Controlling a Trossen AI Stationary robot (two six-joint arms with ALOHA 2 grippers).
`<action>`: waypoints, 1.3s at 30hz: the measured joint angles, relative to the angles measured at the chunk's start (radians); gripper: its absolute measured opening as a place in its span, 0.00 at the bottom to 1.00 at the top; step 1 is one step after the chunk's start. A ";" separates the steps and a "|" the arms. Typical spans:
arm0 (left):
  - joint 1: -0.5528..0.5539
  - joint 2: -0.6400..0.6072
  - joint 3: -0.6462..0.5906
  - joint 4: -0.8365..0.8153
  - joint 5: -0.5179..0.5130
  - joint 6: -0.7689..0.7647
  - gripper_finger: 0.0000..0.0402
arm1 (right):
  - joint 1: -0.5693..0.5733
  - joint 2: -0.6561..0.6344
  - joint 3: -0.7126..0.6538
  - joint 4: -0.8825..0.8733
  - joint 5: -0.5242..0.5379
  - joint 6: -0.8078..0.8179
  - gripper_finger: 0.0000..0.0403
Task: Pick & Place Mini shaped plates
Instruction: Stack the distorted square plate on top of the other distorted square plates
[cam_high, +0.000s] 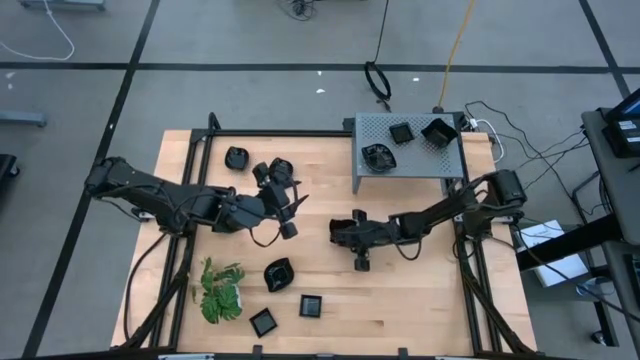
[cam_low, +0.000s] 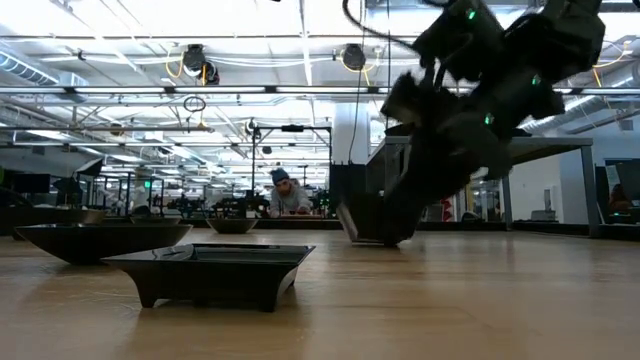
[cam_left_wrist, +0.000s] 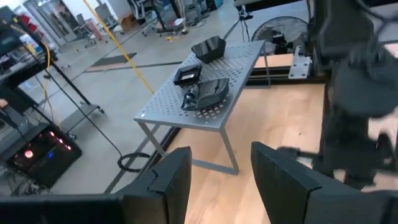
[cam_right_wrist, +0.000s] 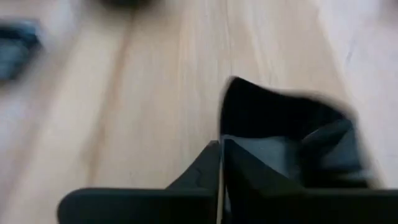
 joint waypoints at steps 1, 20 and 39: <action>-0.003 0.000 0.000 0.000 0.000 0.012 0.43 | 0.004 -0.023 0.000 0.003 0.000 0.007 0.02; -0.007 0.000 0.000 0.005 -0.080 0.064 0.43 | -0.058 -0.653 0.001 -0.150 0.123 0.109 0.01; -0.037 -0.020 0.000 0.002 -0.079 -0.034 0.43 | 0.058 -0.102 0.001 -0.099 -0.057 0.047 0.39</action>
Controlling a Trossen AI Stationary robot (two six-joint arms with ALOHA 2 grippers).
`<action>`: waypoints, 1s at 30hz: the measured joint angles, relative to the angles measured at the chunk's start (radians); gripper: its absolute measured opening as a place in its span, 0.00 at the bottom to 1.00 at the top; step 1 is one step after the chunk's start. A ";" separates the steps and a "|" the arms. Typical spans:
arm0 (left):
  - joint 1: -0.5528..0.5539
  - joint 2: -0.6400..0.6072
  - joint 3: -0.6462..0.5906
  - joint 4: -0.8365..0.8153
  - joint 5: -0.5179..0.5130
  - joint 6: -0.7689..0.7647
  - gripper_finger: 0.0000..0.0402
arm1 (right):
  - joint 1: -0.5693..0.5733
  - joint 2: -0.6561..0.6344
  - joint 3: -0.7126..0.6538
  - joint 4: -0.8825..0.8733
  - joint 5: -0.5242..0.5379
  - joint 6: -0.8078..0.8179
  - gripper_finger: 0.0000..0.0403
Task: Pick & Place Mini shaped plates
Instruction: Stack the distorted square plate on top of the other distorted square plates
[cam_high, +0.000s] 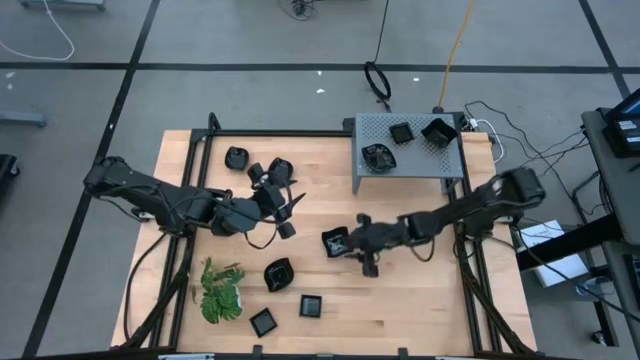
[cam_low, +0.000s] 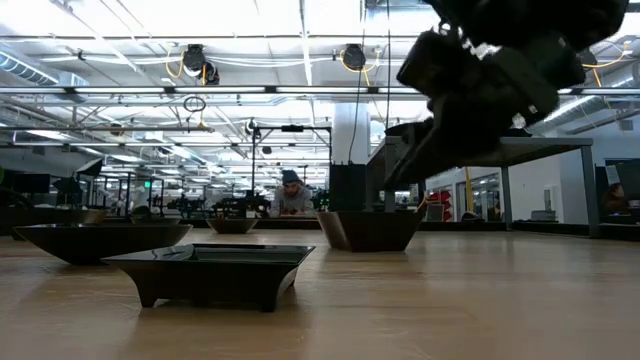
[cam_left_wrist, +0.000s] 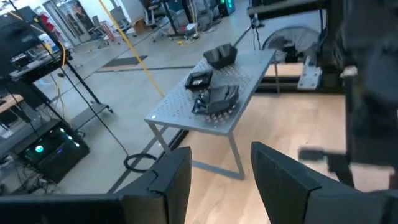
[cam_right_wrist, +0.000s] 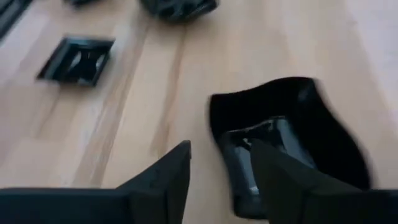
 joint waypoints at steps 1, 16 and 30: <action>-0.002 -0.003 0.000 0.004 -0.001 -0.006 0.43 | 0.008 0.024 0.000 0.023 0.000 -0.020 0.40; -0.058 -0.046 0.000 0.007 -0.004 -0.012 0.43 | 0.022 0.191 0.046 0.072 0.107 -0.095 0.30; -0.107 -0.077 0.000 0.012 -0.019 -0.003 0.43 | 0.025 0.089 0.051 0.073 0.031 -0.060 0.00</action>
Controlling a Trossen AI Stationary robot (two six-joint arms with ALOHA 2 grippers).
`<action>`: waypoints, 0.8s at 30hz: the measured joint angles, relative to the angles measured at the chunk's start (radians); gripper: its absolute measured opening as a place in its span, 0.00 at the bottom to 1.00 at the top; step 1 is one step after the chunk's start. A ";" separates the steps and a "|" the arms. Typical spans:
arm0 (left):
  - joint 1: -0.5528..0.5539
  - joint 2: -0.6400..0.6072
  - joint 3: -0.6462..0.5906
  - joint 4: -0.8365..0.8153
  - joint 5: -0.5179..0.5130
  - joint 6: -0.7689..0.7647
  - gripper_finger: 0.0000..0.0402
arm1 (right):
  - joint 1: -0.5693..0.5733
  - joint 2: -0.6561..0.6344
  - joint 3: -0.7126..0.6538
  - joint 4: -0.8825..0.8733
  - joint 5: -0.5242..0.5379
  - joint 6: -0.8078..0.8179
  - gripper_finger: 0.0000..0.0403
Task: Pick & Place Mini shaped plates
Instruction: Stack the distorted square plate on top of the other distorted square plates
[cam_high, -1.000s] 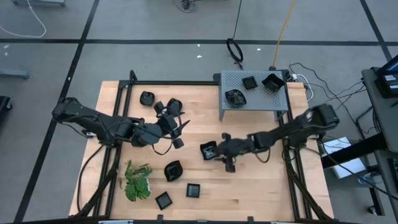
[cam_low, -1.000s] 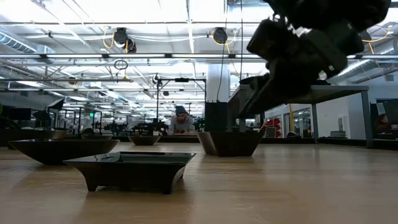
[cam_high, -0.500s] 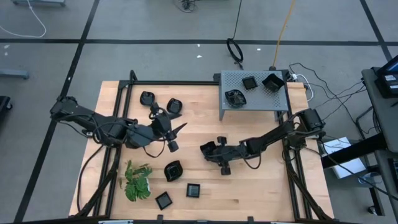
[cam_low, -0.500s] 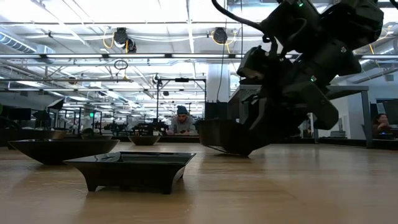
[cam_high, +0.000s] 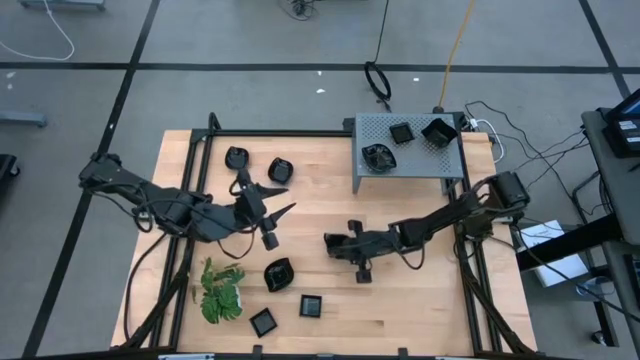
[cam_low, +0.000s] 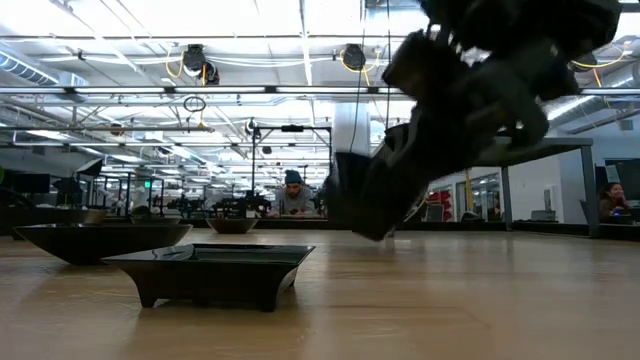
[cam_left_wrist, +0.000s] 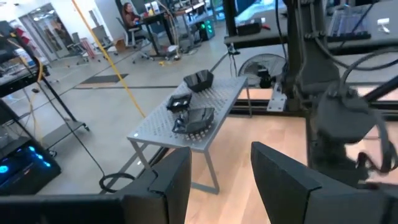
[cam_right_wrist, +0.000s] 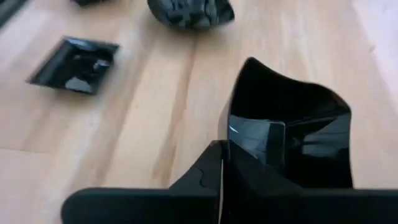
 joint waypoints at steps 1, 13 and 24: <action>-0.005 -0.007 0.000 -0.004 -0.013 0.002 0.43 | 0.000 -0.029 0.000 -0.013 0.000 -0.001 0.00; -0.016 -0.072 0.000 0.025 -0.037 -0.003 0.43 | -0.055 -0.453 0.000 -0.193 0.299 0.074 0.00; -0.002 -0.079 0.000 0.027 -0.038 0.004 0.43 | -0.315 -0.766 0.074 -0.461 0.382 0.174 0.00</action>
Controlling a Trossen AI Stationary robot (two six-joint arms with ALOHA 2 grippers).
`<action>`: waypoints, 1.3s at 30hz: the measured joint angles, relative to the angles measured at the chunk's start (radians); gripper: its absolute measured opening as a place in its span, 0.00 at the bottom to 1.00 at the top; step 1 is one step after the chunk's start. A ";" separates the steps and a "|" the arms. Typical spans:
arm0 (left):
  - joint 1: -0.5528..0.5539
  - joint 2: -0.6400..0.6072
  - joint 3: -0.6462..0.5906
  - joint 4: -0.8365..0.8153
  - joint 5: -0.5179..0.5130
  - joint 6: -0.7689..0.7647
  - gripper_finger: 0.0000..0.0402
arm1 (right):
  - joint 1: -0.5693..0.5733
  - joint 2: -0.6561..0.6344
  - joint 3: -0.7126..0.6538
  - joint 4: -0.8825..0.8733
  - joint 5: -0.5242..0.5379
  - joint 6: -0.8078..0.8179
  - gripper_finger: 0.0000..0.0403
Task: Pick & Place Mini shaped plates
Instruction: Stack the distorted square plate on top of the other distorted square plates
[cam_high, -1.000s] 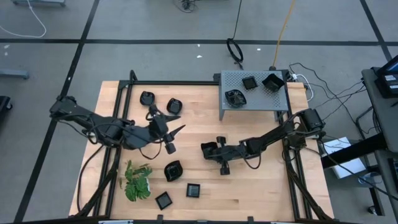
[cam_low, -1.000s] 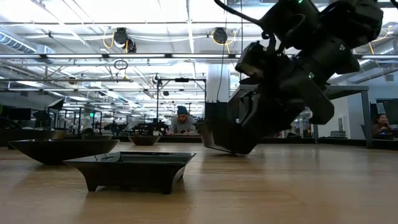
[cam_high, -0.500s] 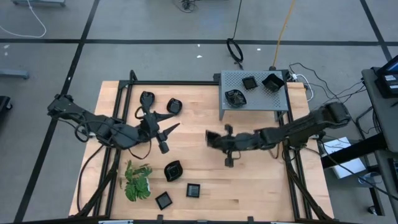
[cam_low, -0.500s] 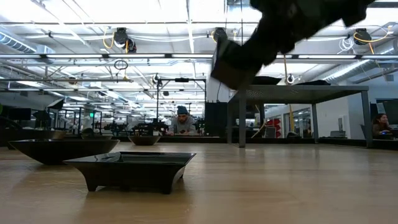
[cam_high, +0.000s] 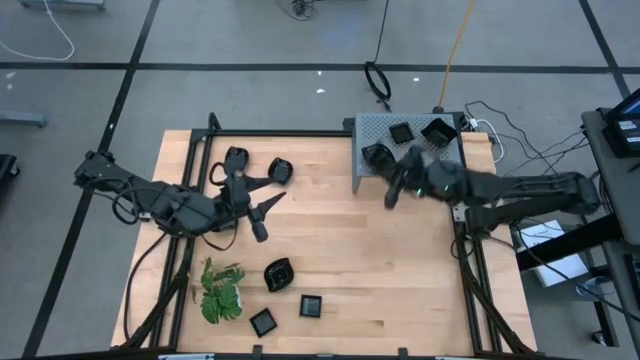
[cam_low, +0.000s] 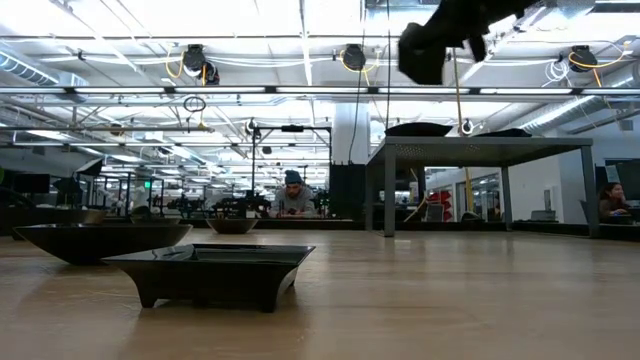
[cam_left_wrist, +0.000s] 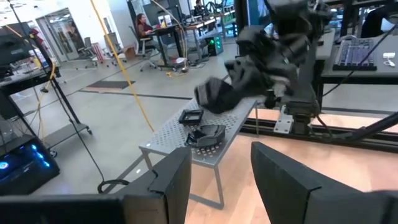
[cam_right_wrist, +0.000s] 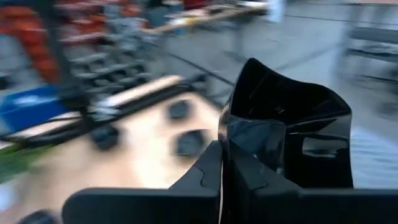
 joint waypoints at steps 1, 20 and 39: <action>0.005 0.000 0.000 0.000 0.000 0.001 0.43 | -0.032 -0.013 0.029 -0.068 0.019 0.000 0.00; 0.209 0.000 0.000 0.090 -0.005 0.057 0.43 | -0.528 0.056 0.364 -0.883 0.035 -0.049 0.00; 0.295 0.000 0.000 0.157 -0.005 0.100 0.43 | -0.653 0.233 0.364 -0.939 0.042 -0.244 0.00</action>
